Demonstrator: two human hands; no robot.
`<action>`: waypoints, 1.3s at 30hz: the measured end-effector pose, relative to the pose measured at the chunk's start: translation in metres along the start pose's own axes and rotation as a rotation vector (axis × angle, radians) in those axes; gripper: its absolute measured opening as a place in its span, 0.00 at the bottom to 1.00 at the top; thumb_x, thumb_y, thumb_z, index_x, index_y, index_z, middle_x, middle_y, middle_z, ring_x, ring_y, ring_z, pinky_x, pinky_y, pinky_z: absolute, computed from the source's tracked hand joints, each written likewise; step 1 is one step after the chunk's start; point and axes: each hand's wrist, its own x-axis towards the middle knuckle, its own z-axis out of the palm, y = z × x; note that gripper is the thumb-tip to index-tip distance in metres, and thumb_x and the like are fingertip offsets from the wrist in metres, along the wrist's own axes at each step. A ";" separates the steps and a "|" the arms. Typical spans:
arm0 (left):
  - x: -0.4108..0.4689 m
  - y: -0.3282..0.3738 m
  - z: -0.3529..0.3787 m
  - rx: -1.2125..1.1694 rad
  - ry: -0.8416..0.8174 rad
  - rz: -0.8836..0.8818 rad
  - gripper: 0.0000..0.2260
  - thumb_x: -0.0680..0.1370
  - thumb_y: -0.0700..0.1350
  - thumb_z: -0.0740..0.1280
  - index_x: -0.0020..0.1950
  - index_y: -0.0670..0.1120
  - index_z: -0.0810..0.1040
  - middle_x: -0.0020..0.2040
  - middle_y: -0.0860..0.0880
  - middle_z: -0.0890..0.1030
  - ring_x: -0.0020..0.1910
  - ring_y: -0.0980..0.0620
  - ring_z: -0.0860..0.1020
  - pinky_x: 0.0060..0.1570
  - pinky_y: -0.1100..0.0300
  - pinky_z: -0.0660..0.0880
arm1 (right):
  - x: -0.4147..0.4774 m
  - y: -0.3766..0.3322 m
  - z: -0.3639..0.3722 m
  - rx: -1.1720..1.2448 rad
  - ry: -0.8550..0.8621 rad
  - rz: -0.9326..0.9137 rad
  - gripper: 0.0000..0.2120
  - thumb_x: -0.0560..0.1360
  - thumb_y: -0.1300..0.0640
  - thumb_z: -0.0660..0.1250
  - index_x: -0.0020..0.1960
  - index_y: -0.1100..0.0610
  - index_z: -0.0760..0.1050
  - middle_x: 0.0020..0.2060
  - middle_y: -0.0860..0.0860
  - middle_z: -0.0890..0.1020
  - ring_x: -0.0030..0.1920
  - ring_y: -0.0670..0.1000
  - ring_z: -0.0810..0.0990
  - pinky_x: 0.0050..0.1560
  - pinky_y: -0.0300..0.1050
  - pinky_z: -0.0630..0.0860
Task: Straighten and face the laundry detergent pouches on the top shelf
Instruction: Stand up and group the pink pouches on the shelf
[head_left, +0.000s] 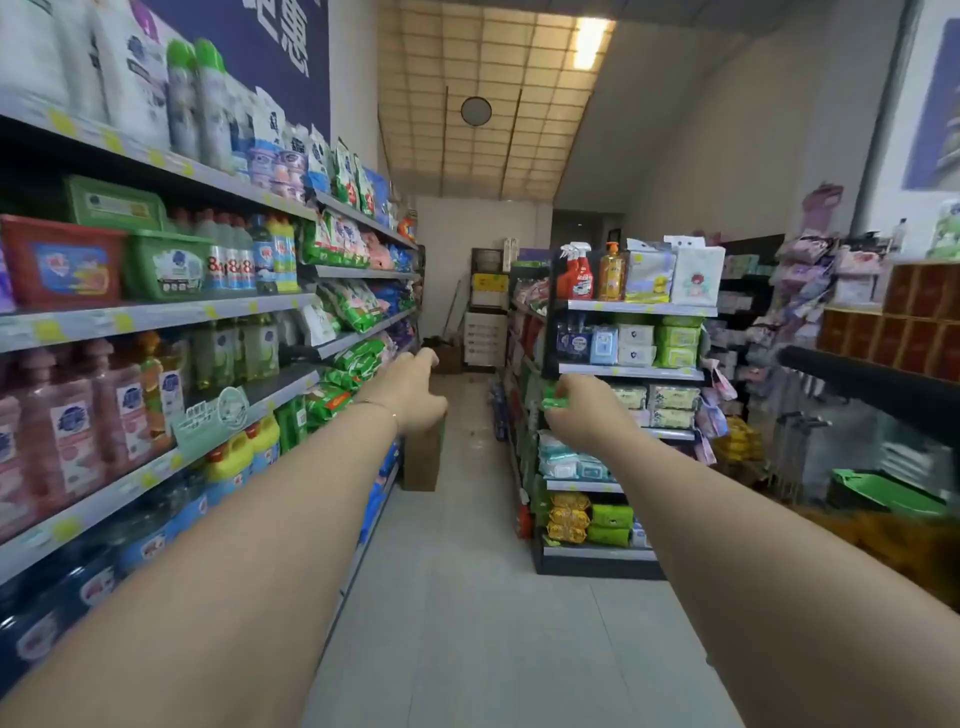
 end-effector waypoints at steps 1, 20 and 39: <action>0.015 -0.005 0.001 0.030 -0.015 0.016 0.26 0.75 0.47 0.64 0.72 0.48 0.63 0.70 0.43 0.68 0.65 0.42 0.70 0.60 0.48 0.72 | 0.017 -0.003 0.006 -0.010 0.003 -0.007 0.12 0.75 0.55 0.61 0.57 0.56 0.71 0.52 0.55 0.76 0.46 0.56 0.77 0.47 0.53 0.78; 0.279 -0.072 0.110 0.242 -0.079 0.069 0.22 0.76 0.47 0.63 0.70 0.50 0.64 0.68 0.46 0.68 0.64 0.44 0.70 0.60 0.43 0.71 | 0.280 0.026 0.103 -0.135 -0.007 -0.075 0.10 0.76 0.52 0.61 0.56 0.54 0.69 0.54 0.53 0.73 0.53 0.57 0.74 0.59 0.59 0.72; 0.590 -0.095 0.230 0.240 -0.056 0.058 0.22 0.77 0.47 0.63 0.70 0.50 0.63 0.67 0.45 0.68 0.63 0.43 0.70 0.56 0.47 0.73 | 0.594 0.119 0.194 -0.172 -0.029 -0.096 0.13 0.77 0.51 0.60 0.60 0.55 0.69 0.57 0.55 0.74 0.57 0.58 0.74 0.59 0.57 0.71</action>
